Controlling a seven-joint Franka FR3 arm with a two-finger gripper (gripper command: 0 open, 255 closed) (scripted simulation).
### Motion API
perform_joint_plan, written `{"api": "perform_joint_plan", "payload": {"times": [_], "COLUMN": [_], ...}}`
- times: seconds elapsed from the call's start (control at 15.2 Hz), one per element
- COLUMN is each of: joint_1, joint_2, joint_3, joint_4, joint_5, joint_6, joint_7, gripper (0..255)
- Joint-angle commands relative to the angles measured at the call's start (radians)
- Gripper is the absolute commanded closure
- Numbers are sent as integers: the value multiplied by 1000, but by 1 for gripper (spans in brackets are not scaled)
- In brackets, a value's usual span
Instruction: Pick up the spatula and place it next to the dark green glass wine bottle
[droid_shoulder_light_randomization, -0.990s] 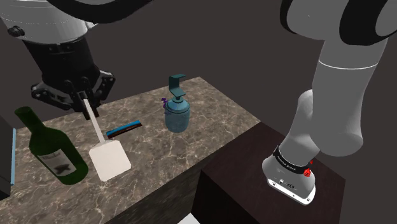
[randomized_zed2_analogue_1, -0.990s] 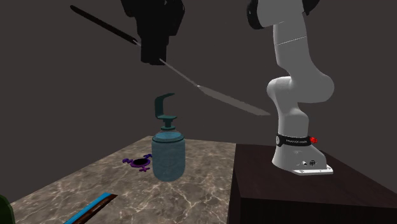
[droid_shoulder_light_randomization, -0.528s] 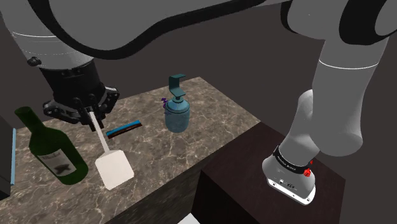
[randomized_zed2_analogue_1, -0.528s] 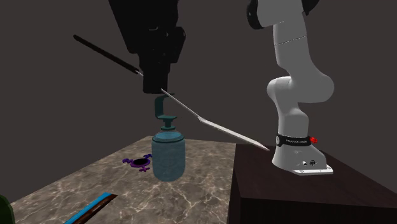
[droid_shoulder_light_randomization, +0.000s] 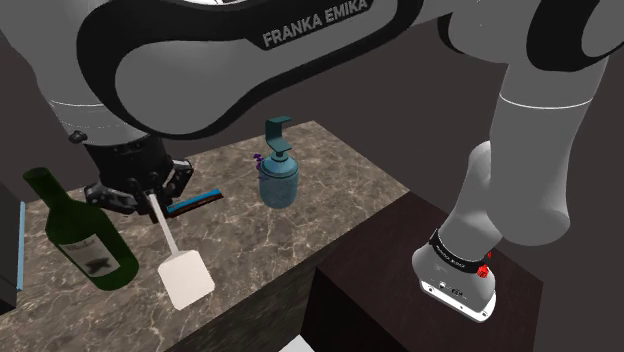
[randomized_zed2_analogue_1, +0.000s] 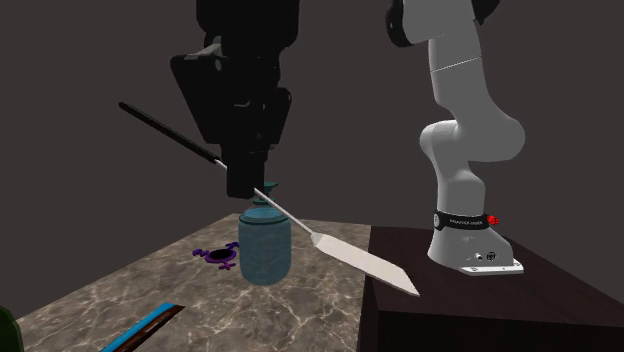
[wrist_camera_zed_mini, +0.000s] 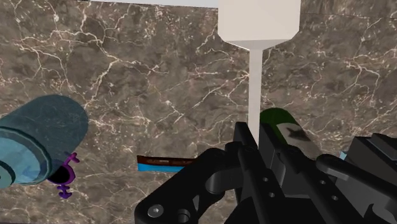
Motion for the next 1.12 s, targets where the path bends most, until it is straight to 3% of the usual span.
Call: {"api": "perform_joint_plan", "payload": {"times": [0.0,1.06], "joint_1": [-2,5], "joint_2": [1,72], "joint_3": [-1,-21], "joint_4": [-27,-148], "joint_5": [-2,-49], "joint_6": [27,211], "joint_7": [3,42], "gripper": [255,255]}}
